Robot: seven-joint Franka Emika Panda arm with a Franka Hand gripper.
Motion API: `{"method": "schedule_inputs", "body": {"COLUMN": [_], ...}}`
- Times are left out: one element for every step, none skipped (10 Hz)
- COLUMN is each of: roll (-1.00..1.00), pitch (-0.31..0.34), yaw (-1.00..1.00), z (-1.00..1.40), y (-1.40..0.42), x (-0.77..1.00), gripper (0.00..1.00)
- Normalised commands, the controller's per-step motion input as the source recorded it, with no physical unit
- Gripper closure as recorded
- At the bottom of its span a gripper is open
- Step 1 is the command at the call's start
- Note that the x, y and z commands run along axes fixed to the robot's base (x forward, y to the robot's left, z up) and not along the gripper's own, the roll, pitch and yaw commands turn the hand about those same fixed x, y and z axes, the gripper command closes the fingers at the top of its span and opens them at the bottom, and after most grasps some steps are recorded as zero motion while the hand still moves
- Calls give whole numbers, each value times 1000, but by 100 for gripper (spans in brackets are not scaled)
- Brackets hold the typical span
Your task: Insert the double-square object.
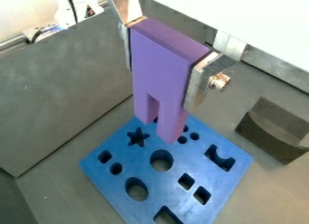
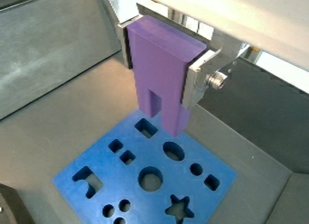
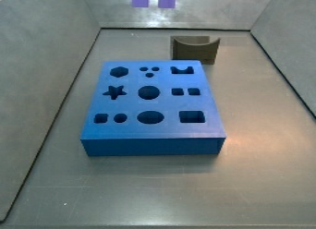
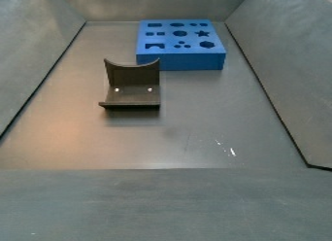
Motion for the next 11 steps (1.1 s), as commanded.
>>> {"method": "schedule_inputs", "body": {"roll": [116, 7, 24, 111, 163, 227, 286, 279, 214, 113, 70], "pitch": [63, 0, -31, 0, 0, 26, 59, 71, 1, 91, 220], "yaw": [0, 0, -40, 0, 20, 54, 54, 60, 100, 0, 0], "z": [80, 0, -360, -437, -391, -374, -386, -580, -800, -914, -757], "y": [-123, -23, -23, 0, 17, 0, 0, 0, 49, 83, 120], "x": [0, 0, 560, 1000, 997, 960, 949, 891, 623, 491, 606], "gripper": [100, 100, 100, 100, 100, 100, 100, 100, 100, 100, 100]}}
